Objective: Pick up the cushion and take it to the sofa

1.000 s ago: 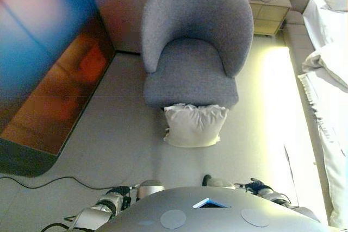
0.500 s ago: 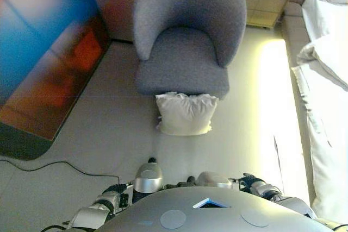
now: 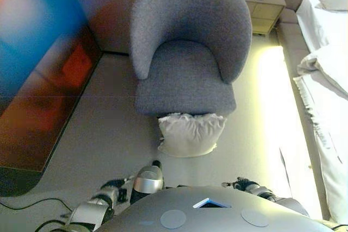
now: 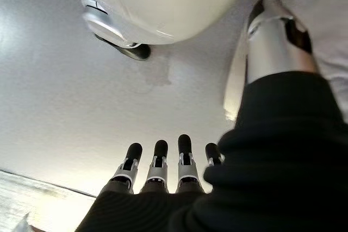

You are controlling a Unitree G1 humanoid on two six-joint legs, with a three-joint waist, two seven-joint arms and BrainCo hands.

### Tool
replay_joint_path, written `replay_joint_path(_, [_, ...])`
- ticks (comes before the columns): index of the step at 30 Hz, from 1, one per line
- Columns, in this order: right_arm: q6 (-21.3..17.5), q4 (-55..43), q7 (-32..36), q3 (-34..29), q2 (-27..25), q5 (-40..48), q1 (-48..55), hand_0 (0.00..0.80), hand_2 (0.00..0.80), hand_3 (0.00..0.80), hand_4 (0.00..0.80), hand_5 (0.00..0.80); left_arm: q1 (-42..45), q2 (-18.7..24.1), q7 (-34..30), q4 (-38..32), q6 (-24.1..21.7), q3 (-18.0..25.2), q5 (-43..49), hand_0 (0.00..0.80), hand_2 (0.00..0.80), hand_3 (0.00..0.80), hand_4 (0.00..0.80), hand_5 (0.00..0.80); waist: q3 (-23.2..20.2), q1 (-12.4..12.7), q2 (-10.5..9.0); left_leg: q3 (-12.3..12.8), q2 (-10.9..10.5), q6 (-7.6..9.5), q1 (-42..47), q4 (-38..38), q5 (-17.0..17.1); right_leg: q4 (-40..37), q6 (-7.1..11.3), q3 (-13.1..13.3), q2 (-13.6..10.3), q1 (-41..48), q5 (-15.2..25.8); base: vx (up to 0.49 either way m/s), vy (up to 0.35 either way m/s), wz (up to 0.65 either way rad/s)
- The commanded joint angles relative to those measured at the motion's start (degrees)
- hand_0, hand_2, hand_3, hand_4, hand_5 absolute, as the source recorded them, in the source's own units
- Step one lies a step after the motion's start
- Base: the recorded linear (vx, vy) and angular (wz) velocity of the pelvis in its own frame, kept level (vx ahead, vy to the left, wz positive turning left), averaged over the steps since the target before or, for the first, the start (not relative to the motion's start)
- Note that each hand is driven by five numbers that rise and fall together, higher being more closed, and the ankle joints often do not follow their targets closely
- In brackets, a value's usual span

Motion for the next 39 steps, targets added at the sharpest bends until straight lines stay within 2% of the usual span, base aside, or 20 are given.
replay_joint_path(1, [0.2, -2.6, -2.5, -1.7, -3.3, 1.6, -0.9, 0.000, 0.000, 0.000, 0.000, 0.000, 1.2, 1.8, -0.4, 0.7, 1.3, -1.1, 1.7, 0.000, 0.000, 0.000, 0.000, 0.000, -0.4, -0.7, 1.73, -3.7, 0.7, 3.34, -7.7, 2.2, -1.5, 12.9, 2.83, -1.3, -0.8, 0.5, 17.3, 0.304, 0.123, 0.09])
replay_joint_path(2, [0.1, -2.7, -2.9, -1.9, -3.6, 1.6, -1.2, 0.000, 0.000, 0.000, 0.000, 0.000, 0.9, 2.1, -0.3, 0.5, 1.7, -1.0, 1.4, 0.000, 0.000, 0.000, 0.000, 0.000, -0.2, -1.7, 2.58, -3.6, 0.9, 3.63, -5.2, 1.1, -2.2, 15.5, 2.34, -2.4, -0.8, -4.5, 18.1, 0.309, 0.114, -0.04])
replay_joint_path(3, [0.2, -2.7, -3.5, -1.9, -3.7, 2.1, -1.5, 0.000, 0.000, 0.000, 0.000, 0.000, 0.5, 2.3, -0.3, 0.5, 2.0, -1.2, 0.9, 0.000, 0.000, 0.000, 0.000, 0.000, 0.1, -2.3, 2.68, -3.6, 0.7, 3.66, -3.9, 0.3, -2.4, 15.4, 1.98, -3.2, -0.6, -6.9, 17.0, 0.241, 0.059, -0.12])
replay_joint_path(4, [0.3, -2.8, -4.0, -1.7, -3.8, 2.8, -1.7, 0.000, 0.000, 0.000, 0.000, 0.000, 0.1, 2.5, -0.5, 0.4, 2.2, -1.5, 0.4, 0.000, 0.000, 0.000, 0.000, 0.000, 0.4, -2.8, 2.78, -3.6, 0.8, 3.49, -3.1, -0.2, -2.4, 14.0, 1.61, -4.3, -0.1, -8.1, 15.4, 0.198, -0.025, -0.06])
replay_joint_path(5, [0.0, -2.9, -4.2, -1.9, -3.9, 3.2, -2.0, 0.000, 0.000, 0.000, 0.000, 0.000, -0.6, 2.8, -0.8, 0.4, 2.6, -1.4, 0.0, 0.000, 0.000, 0.000, 0.000, 0.000, 1.0, -3.5, 2.82, -3.3, 0.7, 3.10, -1.8, -0.8, -2.7, 10.3, 1.29, -6.5, -0.1, -10.7, 14.1, 0.165, -0.081, 0.05])
replay_joint_path(7, [-0.7, -3.3, -3.9, -2.1, -4.1, 3.2, -2.3, 0.000, 0.000, 0.000, 0.000, 0.000, -1.7, 3.1, -0.7, 0.3, 3.5, -1.2, -0.6, 0.000, 0.000, 0.000, 0.000, 0.000, 2.0, -4.2, 2.89, -3.3, 1.2, 2.28, -0.1, -1.4, -3.1, 6.2, 0.89, -9.0, -1.4, -12.9, 13.5, 0.102, -0.161, 0.05])
replay_joint_path(8, [-1.0, -3.8, -3.7, -2.0, -4.1, 3.4, -2.4, 0.000, 0.000, 0.000, 0.000, 0.000, -2.4, 3.0, -0.2, 0.3, 3.8, -1.1, -0.8, 0.000, 0.000, 0.000, 0.000, 0.000, 2.8, -5.0, 2.59, -3.4, 1.4, 1.64, 1.1, -2.1, -3.6, 2.6, 1.07, -9.7, -2.7, -14.9, 15.1, 0.088, -0.194, 0.02])
replay_joint_path(10, [-0.9, -4.1, -3.7, -1.8, -4.2, 3.9, -2.5, 0.000, 0.000, 0.000, 0.000, 0.000, -3.0, 3.1, 0.0, 0.3, 4.0, -1.2, -0.4, 0.000, 0.000, 0.000, 0.000, 0.000, 3.6, -6.0, 2.07, -3.6, 1.7, 0.84, 2.3, -2.7, -4.1, -2.6, 1.42, -9.5, -3.6, -16.1, 16.9, 0.131, -0.220, 0.04])
replay_joint_path(12, [-1.0, -4.7, -3.9, -1.8, -4.3, 3.8, -2.0, 0.000, 0.000, 0.000, 0.000, 0.000, -3.0, 3.0, 0.5, 0.2, 3.6, -1.8, -0.9, 0.000, 0.000, 0.000, 0.000, 0.000, 4.6, -7.4, 1.34, -4.0, 2.7, -0.33, 3.4, -3.1, -4.9, -7.8, 2.29, -7.0, -4.8, -16.9, 19.2, 0.152, -0.234, 0.09])
replay_joint_path(14, [-1.3, -4.4, -4.0, -2.0, -4.3, 2.9, -1.5, 0.000, 0.000, 0.000, 0.000, 0.000, -2.4, 2.8, 0.7, 0.4, 3.0, -1.8, -1.3, 0.000, 0.000, 0.000, 0.000, 0.000, 4.8, -7.9, 1.36, -4.7, 3.7, -0.74, 3.8, -3.1, -5.1, -9.3, 2.49, -5.0, -4.0, -15.6, 17.5, 0.152, -0.143, 0.14])
replay_joint_path(15, [-1.4, -4.3, -3.9, -2.0, -4.4, 2.2, -1.2, 0.000, 0.000, 0.000, 0.000, 0.000, -2.0, 2.7, 0.8, 0.4, 2.8, -1.7, -1.2, 0.000, 0.000, 0.000, 0.000, 0.000, 4.8, -8.0, 1.46, -5.2, 3.9, -0.78, 4.0, -3.1, -5.0, -10.2, 2.46, -4.8, -3.3, -14.4, 15.9, 0.199, -0.124, 0.30])
replay_joint_path(18, [-0.9, -3.6, -2.6, -1.7, -4.6, -1.5, -0.7, 0.000, 0.000, 0.000, 0.000, 0.000, -0.6, 2.2, 0.8, 0.8, 2.0, -0.8, -0.4, 0.000, 0.000, 0.000, 0.000, 0.000, 4.0, -7.1, 0.85, -5.4, 4.8, -2.12, 4.5, -2.5, -4.6, -14.2, 1.76, -5.9, -2.2, -10.0, 14.8, 0.202, -0.133, 0.37])
replay_joint_path(21, [-0.1, -3.0, -1.9, -1.0, -4.9, -1.5, -1.0, 0.000, 0.000, 0.000, 0.000, 0.000, -0.1, 1.3, 1.8, 1.1, 0.2, -0.5, 2.8, 0.000, 0.000, 0.000, 0.000, 0.000, 3.9, -6.1, 0.63, -5.7, 6.4, -3.41, 4.0, -1.3, -4.3, -14.9, 1.00, -7.4, -1.4, -7.9, 13.8, 0.119, -0.123, 0.08])
replay_joint_path(25, [0.5, -4.1, -3.0, 1.4, -5.5, 2.4, -4.4, 0.000, 0.000, 0.000, 0.000, 0.000, -3.6, 0.2, 6.1, 0.2, -2.1, -2.4, -3.0, 0.000, 0.000, 0.000, 0.000, 0.000, 6.2, -4.7, 1.39, -6.7, 8.8, -5.43, -2.4, 1.9, -2.7, -14.0, -0.20, -9.0, -1.0, -10.5, 12.6, -0.161, -0.049, 0.12])
replay_joint_path(27, [-0.9, -4.9, -5.3, 2.0, -6.0, 5.6, -6.0, 0.000, 0.000, 0.000, 0.000, 0.000, -6.2, 0.4, 7.0, -0.8, -4.1, -2.7, -3.5, 0.000, 0.000, 0.000, 0.000, 0.000, 8.5, -4.9, 2.00, -5.7, 9.6, -6.15, -5.8, 3.2, -1.7, -13.5, -0.43, -10.1, -1.5, -12.8, 12.7, -0.282, 0.005, 0.16])
replay_joint_path(31, [-3.7, -7.0, -9.5, 1.7, -7.2, 11.6, -9.9, 0.000, 0.000, 0.000, 0.000, 0.000, -9.4, 1.2, 8.4, -2.9, -10.4, -4.9, -2.0, 0.000, 0.000, 0.000, 0.000, 0.000, 11.8, -5.3, 3.07, -5.3, 8.9, -6.31, -11.0, 4.5, -1.2, -12.5, -0.35, -10.6, -2.5, -18.4, 13.4, -0.229, 0.012, 0.22])
replay_joint_path(39, [-10.0, -9.4, -15.9, 2.6, -8.0, 14.3, -17.4, 0.000, 0.000, 0.000, 0.000, 0.000, -15.3, 2.5, 13.4, -7.4, -14.5, -8.1, -4.3, 0.000, 0.000, 0.000, 0.000, 0.000, 18.0, -6.4, 4.48, -5.2, 6.3, -5.22, -20.4, 7.9, -1.7, -8.0, 0.62, -8.3, -4.5, -30.1, 15.1, -0.124, 0.016, 0.02])
